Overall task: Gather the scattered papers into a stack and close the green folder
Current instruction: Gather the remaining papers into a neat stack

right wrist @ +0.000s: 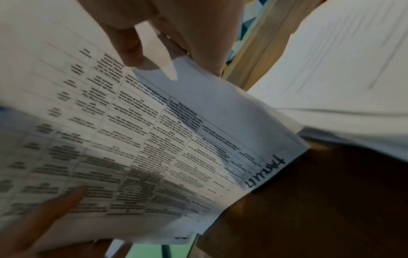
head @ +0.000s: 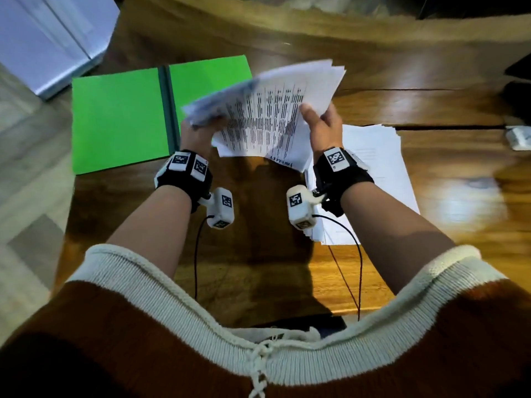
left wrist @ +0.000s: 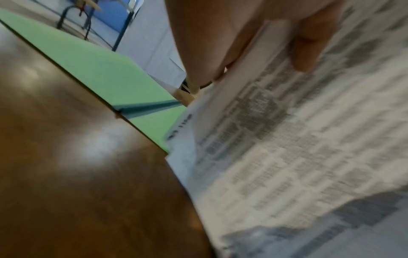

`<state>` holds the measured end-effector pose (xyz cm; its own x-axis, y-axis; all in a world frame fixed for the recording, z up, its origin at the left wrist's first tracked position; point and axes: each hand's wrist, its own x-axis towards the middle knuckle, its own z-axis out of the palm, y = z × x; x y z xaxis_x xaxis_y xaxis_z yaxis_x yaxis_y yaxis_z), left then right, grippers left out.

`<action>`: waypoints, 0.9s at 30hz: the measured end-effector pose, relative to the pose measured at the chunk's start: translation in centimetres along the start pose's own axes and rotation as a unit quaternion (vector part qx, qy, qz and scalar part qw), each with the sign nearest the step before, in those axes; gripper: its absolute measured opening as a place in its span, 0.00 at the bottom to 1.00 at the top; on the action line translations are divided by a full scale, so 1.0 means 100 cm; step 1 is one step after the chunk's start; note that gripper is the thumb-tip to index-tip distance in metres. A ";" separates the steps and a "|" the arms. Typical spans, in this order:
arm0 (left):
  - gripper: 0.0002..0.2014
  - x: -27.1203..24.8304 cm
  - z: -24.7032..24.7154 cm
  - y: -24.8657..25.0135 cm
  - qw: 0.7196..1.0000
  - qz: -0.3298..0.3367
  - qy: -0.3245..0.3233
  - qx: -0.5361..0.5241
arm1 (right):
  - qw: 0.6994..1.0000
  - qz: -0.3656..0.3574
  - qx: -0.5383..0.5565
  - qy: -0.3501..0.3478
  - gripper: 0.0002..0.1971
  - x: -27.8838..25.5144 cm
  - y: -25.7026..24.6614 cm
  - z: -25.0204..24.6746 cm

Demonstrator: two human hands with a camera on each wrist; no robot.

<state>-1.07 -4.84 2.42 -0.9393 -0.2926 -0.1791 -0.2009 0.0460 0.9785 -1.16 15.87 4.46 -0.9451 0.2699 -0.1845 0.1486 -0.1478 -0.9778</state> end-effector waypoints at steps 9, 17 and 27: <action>0.11 0.007 0.019 0.034 0.990 0.093 0.103 -0.037 | 0.998 -0.048 0.039 0.021 0.13 -0.001 -0.006 0.017; 0.17 -0.016 0.003 -0.006 0.994 0.023 0.047 -0.093 | 0.999 -0.017 0.023 0.016 0.24 -0.020 0.007 -0.006; 0.08 -0.028 0.011 -0.007 0.993 0.012 0.100 -0.061 | 0.998 0.057 -0.002 0.013 0.16 -0.028 0.019 0.002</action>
<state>1.38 -3.00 2.08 -0.8669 -0.4776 -0.1428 -0.1316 -0.0570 0.9897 1.73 14.66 3.16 -0.9139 0.2760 -0.2975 0.2564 -0.1753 -0.9505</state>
